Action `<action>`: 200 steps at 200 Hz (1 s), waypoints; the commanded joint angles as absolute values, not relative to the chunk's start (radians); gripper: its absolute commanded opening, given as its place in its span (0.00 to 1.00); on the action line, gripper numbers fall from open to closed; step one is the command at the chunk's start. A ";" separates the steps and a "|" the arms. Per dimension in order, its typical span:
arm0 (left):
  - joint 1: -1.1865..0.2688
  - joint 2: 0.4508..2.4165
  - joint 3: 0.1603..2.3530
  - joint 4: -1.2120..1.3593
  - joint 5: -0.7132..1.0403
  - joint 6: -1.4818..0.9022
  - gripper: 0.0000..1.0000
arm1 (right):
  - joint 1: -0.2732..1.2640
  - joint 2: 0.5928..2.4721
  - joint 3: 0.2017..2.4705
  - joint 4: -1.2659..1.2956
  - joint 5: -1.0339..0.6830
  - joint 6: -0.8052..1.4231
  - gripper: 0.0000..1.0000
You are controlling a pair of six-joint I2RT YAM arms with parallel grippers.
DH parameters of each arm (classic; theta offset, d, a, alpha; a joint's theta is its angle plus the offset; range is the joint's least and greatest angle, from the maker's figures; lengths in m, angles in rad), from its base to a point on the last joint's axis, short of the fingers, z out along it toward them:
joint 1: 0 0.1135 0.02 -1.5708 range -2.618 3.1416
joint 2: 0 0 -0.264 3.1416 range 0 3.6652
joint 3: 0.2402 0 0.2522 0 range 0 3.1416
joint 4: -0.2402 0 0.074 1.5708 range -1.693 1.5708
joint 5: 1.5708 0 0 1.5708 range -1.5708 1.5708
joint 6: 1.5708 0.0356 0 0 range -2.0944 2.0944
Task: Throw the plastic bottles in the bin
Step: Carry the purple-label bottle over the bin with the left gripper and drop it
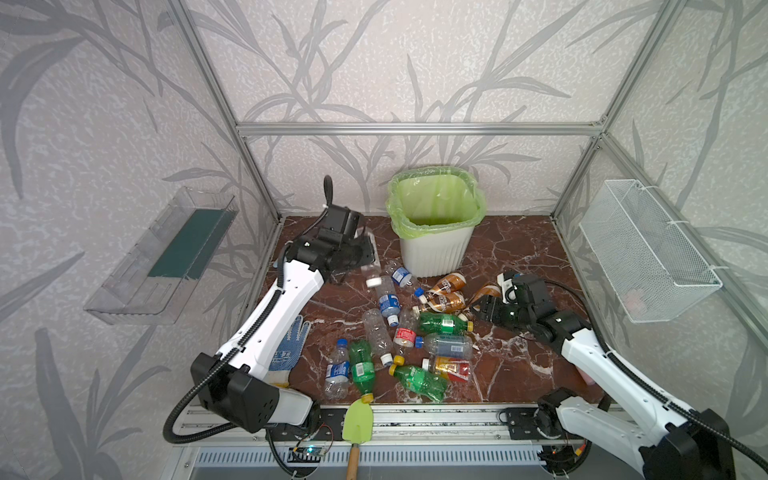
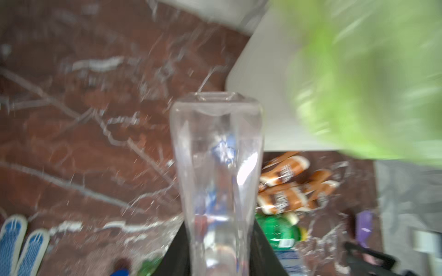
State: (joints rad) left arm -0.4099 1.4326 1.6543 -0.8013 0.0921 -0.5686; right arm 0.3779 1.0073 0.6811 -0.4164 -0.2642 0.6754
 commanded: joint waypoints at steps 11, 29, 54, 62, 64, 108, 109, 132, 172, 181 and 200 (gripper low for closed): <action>-0.482 1.569 2.112 -0.597 0.157 -0.567 0.31 | 0.365 0.973 0.713 -0.454 -0.277 0.655 0.76; -0.477 1.793 2.483 -0.643 0.173 -0.579 0.43 | 0.355 0.948 0.728 -0.479 -0.273 0.652 0.76; -0.449 2.154 3.114 -0.828 0.194 -0.649 0.75 | 0.331 0.927 0.752 -0.523 -0.277 0.644 0.79; -0.433 2.172 3.122 -0.817 0.206 -0.673 0.78 | 0.324 0.921 0.756 -0.533 -0.278 0.645 0.80; -0.430 2.164 3.099 -0.810 0.209 -0.677 0.78 | 0.323 0.921 0.757 -0.535 -0.279 0.644 0.80; -0.424 1.880 2.540 -0.625 0.159 -0.617 0.79 | 0.313 0.921 0.779 -0.566 -0.289 0.645 0.81; -0.424 1.880 2.542 -0.630 0.158 -0.616 0.79 | 0.313 0.921 0.779 -0.566 -0.289 0.645 0.81; -0.419 1.875 2.558 -0.710 0.165 -0.602 0.79 | 0.313 0.936 0.779 -0.563 -0.293 0.645 0.81; -0.419 1.741 2.331 -0.687 0.145 -0.599 0.79 | 0.312 0.965 0.766 -0.531 -0.307 0.661 0.81; -0.420 1.687 2.232 -0.644 0.134 -0.598 0.79 | 0.313 0.971 0.764 -0.531 -0.304 0.663 0.80; -0.420 1.550 1.973 -0.506 0.104 -0.597 0.79 | 0.313 0.984 0.759 -0.534 -0.288 0.667 0.80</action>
